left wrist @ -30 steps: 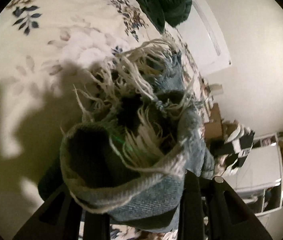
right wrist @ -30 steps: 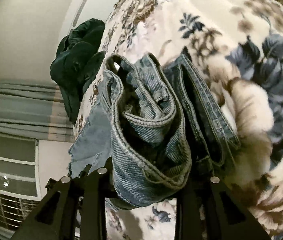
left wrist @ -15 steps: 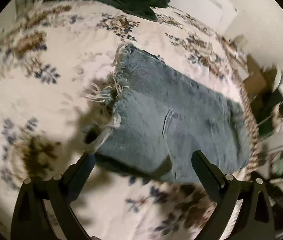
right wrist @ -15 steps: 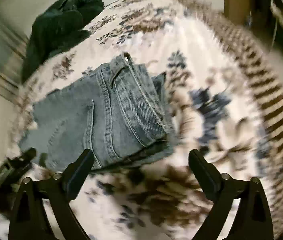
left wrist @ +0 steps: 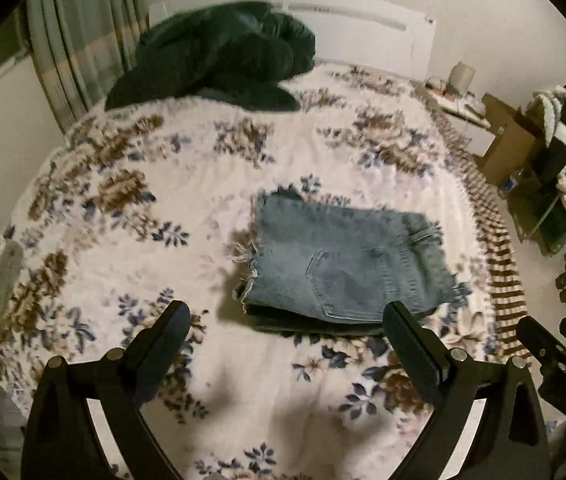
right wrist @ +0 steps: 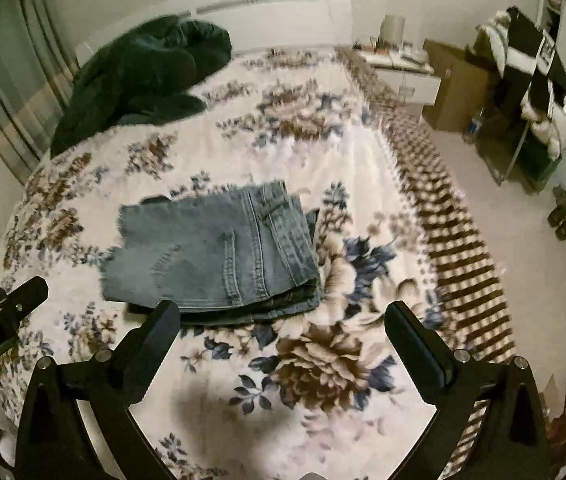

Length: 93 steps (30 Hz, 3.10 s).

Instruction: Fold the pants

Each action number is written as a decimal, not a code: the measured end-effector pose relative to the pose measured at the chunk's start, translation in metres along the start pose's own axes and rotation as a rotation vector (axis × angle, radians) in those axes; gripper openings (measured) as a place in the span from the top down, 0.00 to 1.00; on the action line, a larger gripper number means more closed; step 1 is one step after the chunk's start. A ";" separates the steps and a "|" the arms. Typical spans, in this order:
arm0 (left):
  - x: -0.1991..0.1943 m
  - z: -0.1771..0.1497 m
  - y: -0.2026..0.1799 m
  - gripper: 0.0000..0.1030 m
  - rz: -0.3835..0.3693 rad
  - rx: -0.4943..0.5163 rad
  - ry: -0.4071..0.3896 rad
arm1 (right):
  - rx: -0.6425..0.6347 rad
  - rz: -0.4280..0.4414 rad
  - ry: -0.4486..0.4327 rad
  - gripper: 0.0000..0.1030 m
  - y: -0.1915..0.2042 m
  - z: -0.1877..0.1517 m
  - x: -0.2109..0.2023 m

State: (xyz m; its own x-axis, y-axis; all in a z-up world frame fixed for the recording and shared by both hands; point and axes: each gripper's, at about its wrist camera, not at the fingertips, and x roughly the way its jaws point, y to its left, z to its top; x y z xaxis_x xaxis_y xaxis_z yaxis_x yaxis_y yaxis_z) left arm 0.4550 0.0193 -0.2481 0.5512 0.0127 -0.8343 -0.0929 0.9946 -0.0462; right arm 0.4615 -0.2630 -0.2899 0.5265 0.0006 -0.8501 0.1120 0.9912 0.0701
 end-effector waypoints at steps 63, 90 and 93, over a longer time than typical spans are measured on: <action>-0.367 -0.128 0.010 0.00 0.073 0.017 -0.306 | -0.120 0.073 -0.298 0.00 0.028 -0.129 -0.480; -0.369 -0.128 0.009 0.00 0.081 0.019 -0.317 | -0.122 0.090 -0.296 0.00 0.021 -0.134 -0.482; -0.368 -0.128 0.009 0.00 0.080 0.020 -0.317 | -0.121 0.092 -0.294 0.00 0.019 -0.135 -0.483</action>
State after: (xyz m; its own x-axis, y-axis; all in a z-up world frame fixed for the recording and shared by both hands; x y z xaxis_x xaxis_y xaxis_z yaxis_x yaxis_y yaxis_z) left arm 0.1448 0.0107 -0.0116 0.7735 0.1192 -0.6224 -0.1317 0.9909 0.0260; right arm 0.0952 -0.2267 0.0513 0.7526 0.0701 -0.6548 -0.0391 0.9973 0.0618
